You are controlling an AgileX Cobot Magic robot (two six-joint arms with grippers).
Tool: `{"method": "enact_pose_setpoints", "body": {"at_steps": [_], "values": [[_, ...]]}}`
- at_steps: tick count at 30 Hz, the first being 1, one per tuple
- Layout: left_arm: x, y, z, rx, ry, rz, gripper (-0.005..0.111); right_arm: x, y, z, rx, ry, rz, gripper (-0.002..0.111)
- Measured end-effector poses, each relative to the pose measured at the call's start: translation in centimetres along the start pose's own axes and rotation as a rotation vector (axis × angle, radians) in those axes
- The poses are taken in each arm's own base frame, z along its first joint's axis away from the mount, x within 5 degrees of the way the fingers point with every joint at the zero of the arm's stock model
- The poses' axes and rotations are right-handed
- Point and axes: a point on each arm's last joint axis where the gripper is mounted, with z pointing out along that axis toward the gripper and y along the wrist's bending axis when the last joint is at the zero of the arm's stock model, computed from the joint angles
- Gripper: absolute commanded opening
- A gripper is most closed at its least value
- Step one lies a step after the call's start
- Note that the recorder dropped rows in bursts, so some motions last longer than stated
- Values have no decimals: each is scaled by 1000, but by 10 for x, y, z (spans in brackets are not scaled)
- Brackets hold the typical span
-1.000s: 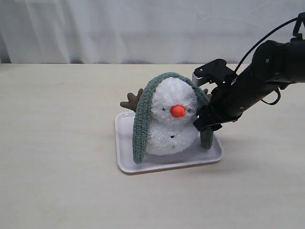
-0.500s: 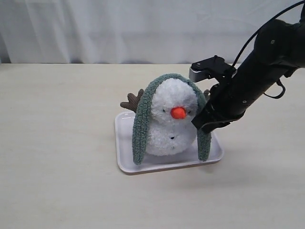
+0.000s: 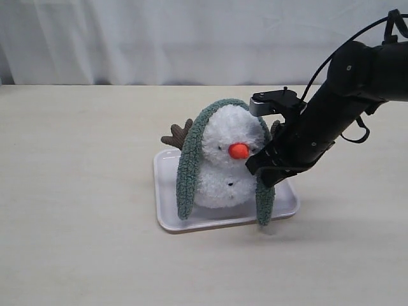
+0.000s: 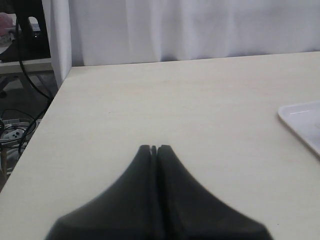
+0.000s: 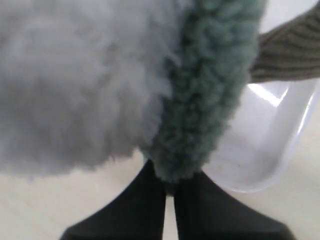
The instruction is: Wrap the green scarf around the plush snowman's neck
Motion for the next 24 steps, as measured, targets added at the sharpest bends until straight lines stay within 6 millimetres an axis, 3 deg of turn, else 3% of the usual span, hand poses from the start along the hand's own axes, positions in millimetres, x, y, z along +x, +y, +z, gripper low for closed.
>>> {"method": "enact_pose_setpoints", "body": {"at_steps": [4, 14, 24], "values": [[0, 0, 0, 0, 0, 0, 0, 0, 0, 0, -1, 0, -1, 5], [0, 0, 0, 0, 0, 0, 0, -1, 9, -3, -88, -18, -20, 43], [0, 0, 0, 0, 0, 0, 0, 10, 22, -33, -136, 21, -37, 46]]}}
